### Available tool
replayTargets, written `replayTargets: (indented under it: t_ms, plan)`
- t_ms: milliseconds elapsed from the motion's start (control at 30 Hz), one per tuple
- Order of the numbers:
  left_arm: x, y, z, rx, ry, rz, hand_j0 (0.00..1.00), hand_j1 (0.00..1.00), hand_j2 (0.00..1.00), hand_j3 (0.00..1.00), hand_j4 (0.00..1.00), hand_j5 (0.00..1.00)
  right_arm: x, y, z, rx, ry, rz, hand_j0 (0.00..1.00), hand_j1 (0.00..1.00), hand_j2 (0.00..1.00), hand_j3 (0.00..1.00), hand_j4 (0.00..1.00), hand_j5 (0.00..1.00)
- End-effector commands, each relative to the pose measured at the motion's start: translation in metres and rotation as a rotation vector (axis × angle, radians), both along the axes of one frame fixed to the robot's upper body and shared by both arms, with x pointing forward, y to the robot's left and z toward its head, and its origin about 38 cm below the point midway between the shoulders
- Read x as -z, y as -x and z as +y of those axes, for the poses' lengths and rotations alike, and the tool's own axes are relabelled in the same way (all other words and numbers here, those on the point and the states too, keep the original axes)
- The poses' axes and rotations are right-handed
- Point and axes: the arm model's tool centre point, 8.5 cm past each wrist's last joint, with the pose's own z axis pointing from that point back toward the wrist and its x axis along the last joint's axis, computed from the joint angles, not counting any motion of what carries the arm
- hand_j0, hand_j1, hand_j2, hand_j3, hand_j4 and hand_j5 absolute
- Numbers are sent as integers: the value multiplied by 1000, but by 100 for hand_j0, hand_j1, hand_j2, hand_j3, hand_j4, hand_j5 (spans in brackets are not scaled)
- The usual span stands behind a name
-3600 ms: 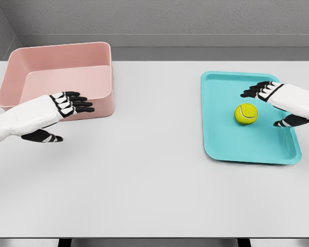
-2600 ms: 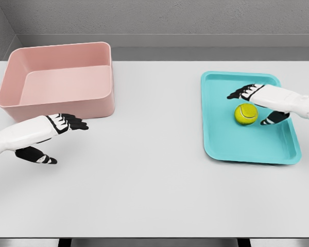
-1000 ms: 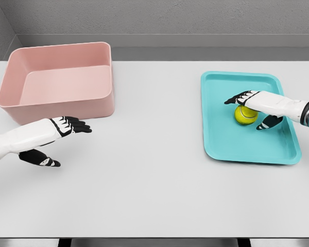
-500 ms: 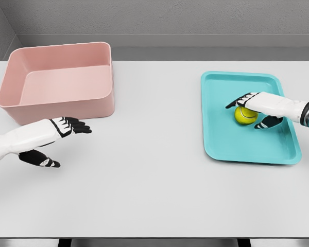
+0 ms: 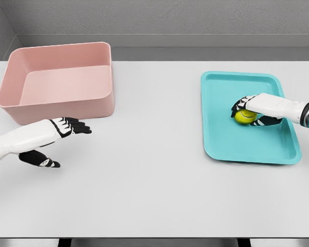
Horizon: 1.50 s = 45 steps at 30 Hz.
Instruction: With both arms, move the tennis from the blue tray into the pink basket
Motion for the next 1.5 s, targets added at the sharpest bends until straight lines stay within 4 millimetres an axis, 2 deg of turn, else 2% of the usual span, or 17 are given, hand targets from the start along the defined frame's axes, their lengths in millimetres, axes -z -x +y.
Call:
replayTargets:
  t_ms: [0, 167, 367, 600, 800, 1467]
  plan:
    - [-1, 0, 0, -3, 5, 1, 100, 100, 100, 100, 100, 100, -1, 0, 0, 1, -3, 2, 56, 56, 56, 56, 56, 56]
    - [-1, 0, 1, -5, 4, 1, 100, 100, 100, 100, 100, 100, -7, -2, 2, -3, -13, -15, 56, 56, 56, 56, 56, 56]
    - [-2, 0, 2, -6, 3, 0, 100, 100, 100, 100, 100, 100, -27, -8, 6, -20, -20, -63, 53, 53, 53, 53, 53, 53]
    - [-2, 0, 2, -6, 3, 0, 100, 100, 100, 100, 100, 100, -31, -9, 10, -30, -22, -74, 51, 51, 51, 51, 51, 51]
    - [-1, 0, 1, -4, 4, -2, 100, 100, 100, 100, 100, 100, -46, -16, 16, -42, -27, -108, 51, 51, 51, 51, 51, 51]
    - [-1, 0, 1, -4, 1, -3, 100, 100, 100, 100, 100, 100, -48, -17, 23, -59, -36, -115, 51, 51, 51, 51, 51, 51]
